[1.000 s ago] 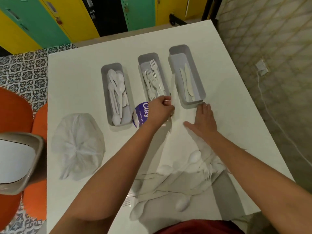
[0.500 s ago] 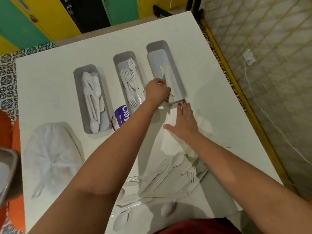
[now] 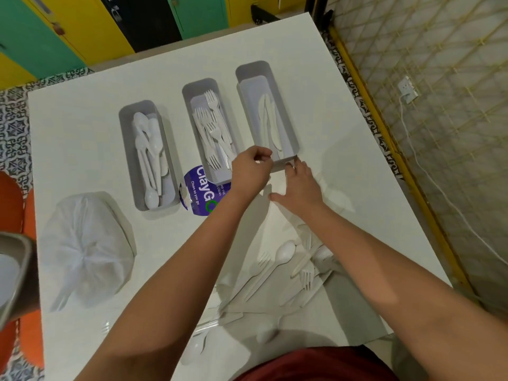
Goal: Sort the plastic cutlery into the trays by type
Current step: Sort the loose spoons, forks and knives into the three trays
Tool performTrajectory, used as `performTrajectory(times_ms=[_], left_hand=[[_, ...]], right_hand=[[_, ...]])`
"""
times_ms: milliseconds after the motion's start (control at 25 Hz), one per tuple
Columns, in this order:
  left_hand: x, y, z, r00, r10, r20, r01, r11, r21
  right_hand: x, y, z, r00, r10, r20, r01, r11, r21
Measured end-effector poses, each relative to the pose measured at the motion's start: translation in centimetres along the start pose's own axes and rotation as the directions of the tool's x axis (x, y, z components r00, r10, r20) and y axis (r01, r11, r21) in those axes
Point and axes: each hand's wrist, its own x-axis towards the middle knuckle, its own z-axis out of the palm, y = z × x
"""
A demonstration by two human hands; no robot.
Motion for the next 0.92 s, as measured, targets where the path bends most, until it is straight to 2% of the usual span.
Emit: performTrajectory(times_ms=[80, 200, 320, 440, 560, 680, 840, 920], left_hand=[[-1.5, -1.5, 0.7, 1.000, -0.016, 0.014, 0.016, 1.000, 0.015], [-3.1, -3.9, 2.2, 0.993, -0.057, 0.102, 0.045, 0.993, 0.113], [-4.3, -5.0, 4.0, 0.966, 0.002, 0.258, -0.098, 0.927, 0.362], [-5.0, -5.0, 5.3, 0.938, 0.022, 0.345, -0.199, 0.851, 0.486], [-5.1, -5.2, 5.9, 0.947, 0.022, 0.321, -0.199, 0.823, 0.532], [-5.3, -5.1, 5.8, 0.966, -0.016, 0.260, -0.141, 0.806, 0.575], [-5.5, -5.1, 4.8, 0.982, -0.058, 0.178, -0.091, 0.680, 0.728], [-5.6, -5.4, 4.2, 0.984, -0.083, 0.156, -0.063, 0.661, 0.748]], right_hand=[[-0.5, 1.4, -1.1, 0.995, -0.033, -0.099, 0.039, 0.997, 0.061], [-1.9, 4.7, -1.9, 0.964, 0.035, -0.263, -0.009, 0.995, 0.098], [-3.4, 7.7, -1.8, 0.977, -0.007, -0.211, 0.040, 0.988, 0.151], [-4.1, 9.7, -1.7, 0.986, -0.087, -0.142, 0.106, 0.986, 0.130], [-4.4, 10.1, -1.9, 0.986, -0.132, -0.105, 0.144, 0.982, 0.122], [-4.5, 10.1, -1.9, 0.985, -0.164, -0.053, 0.165, 0.986, 0.033], [-4.4, 9.6, -2.1, 0.986, -0.152, -0.066, 0.151, 0.988, -0.011], [-4.4, 9.4, -2.1, 0.988, -0.145, -0.059, 0.144, 0.989, -0.029]])
